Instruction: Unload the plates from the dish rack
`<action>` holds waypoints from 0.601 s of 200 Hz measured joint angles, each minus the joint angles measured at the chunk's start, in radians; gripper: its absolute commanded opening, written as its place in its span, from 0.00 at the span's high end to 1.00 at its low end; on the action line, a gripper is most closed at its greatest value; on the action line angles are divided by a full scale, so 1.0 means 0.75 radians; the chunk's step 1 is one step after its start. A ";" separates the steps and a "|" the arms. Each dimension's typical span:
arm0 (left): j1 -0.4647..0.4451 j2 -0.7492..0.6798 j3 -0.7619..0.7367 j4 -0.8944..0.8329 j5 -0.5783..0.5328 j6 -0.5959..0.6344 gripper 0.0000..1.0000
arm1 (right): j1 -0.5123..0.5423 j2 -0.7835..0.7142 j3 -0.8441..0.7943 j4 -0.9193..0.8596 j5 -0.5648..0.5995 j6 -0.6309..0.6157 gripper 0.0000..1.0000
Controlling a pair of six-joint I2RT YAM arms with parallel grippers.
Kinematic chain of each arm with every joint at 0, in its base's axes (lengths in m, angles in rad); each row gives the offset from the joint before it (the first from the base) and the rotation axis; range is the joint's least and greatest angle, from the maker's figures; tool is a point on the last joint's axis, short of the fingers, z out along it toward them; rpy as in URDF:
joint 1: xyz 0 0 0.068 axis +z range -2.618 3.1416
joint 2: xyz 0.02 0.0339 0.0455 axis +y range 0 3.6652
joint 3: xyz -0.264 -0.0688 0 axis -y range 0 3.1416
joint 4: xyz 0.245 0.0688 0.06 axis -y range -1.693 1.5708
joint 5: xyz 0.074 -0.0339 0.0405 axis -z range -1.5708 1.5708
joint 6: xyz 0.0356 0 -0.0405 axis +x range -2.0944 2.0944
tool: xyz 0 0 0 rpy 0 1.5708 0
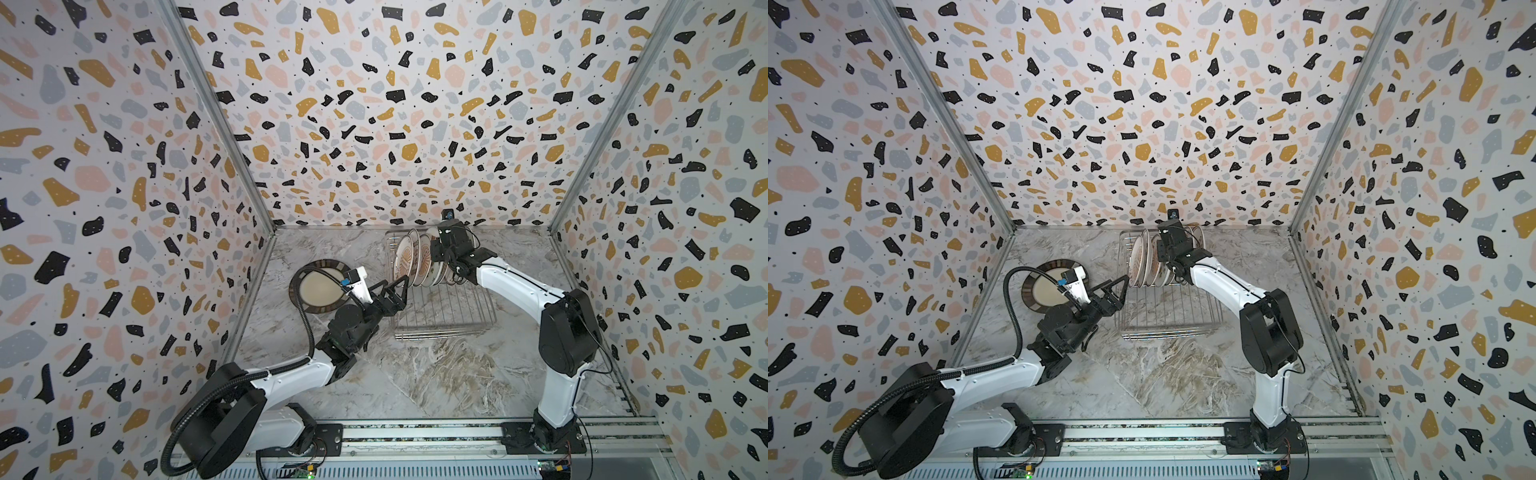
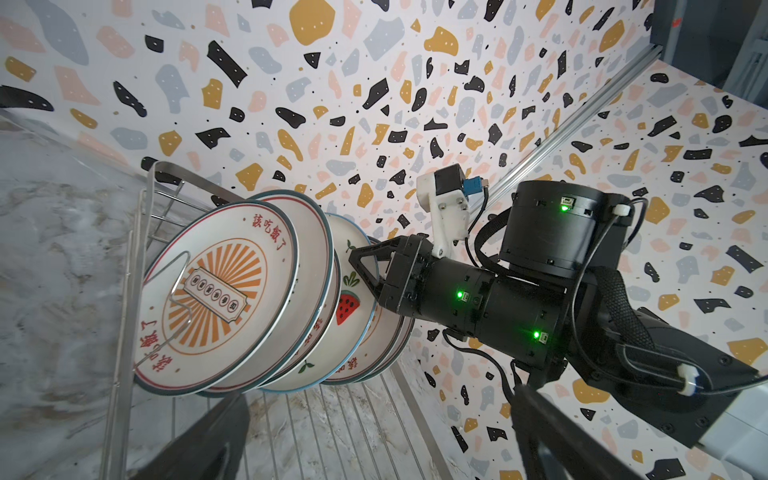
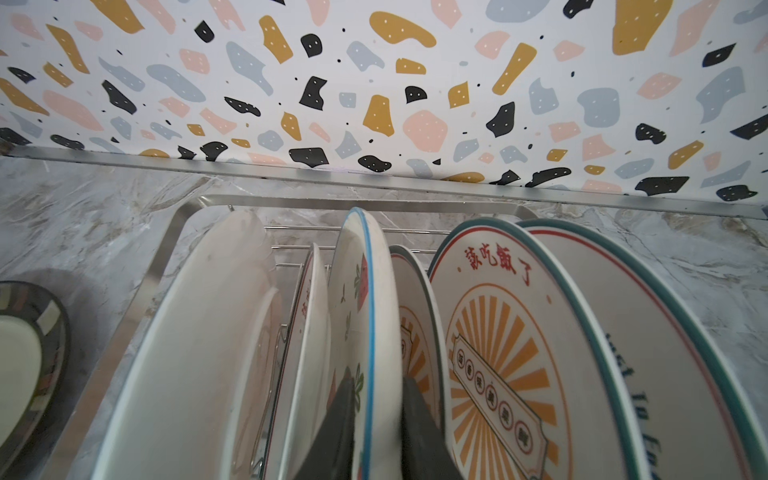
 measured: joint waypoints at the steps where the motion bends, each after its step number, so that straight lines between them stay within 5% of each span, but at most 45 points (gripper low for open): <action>1: 0.001 -0.001 0.000 0.000 -0.001 0.000 0.00 | 0.001 0.001 0.002 -0.002 0.001 0.000 0.79; 120: 0.000 -0.018 -0.015 -0.040 -0.129 -0.012 0.00 | 0.050 0.107 0.171 -0.165 0.187 0.007 0.88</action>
